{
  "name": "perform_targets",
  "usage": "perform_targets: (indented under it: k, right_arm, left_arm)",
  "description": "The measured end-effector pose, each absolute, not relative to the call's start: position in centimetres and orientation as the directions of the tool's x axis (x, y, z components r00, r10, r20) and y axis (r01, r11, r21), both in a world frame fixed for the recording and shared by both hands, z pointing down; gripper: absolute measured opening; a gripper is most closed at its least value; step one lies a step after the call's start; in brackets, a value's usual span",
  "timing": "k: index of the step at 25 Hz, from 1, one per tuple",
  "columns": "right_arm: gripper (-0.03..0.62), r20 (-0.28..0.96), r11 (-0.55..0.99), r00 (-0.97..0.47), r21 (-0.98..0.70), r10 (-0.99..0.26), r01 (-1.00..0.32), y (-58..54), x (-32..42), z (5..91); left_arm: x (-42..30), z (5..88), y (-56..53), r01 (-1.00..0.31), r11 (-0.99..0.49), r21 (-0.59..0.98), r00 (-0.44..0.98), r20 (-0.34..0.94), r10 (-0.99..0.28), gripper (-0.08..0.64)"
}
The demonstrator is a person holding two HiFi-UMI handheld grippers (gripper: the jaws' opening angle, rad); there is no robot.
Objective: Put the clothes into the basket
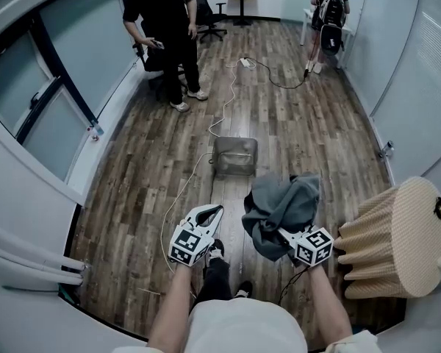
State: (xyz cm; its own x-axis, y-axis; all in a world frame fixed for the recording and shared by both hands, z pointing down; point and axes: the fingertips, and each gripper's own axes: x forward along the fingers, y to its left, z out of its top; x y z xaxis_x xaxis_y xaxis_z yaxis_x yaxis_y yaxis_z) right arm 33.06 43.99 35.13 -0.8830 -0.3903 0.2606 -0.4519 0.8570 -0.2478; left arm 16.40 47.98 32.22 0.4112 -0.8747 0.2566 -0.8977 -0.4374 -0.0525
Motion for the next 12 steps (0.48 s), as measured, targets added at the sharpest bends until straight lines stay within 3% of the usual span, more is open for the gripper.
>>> perform_targets:
  k: [12]
  right_arm:
    - [0.252, 0.302, 0.864, -0.884, -0.255, -0.356, -0.435, 38.8, 27.4, 35.2]
  left_arm:
    - [11.5, 32.0, 40.7, -0.905, -0.42, -0.065, 0.388, 0.276, -0.879, 0.012]
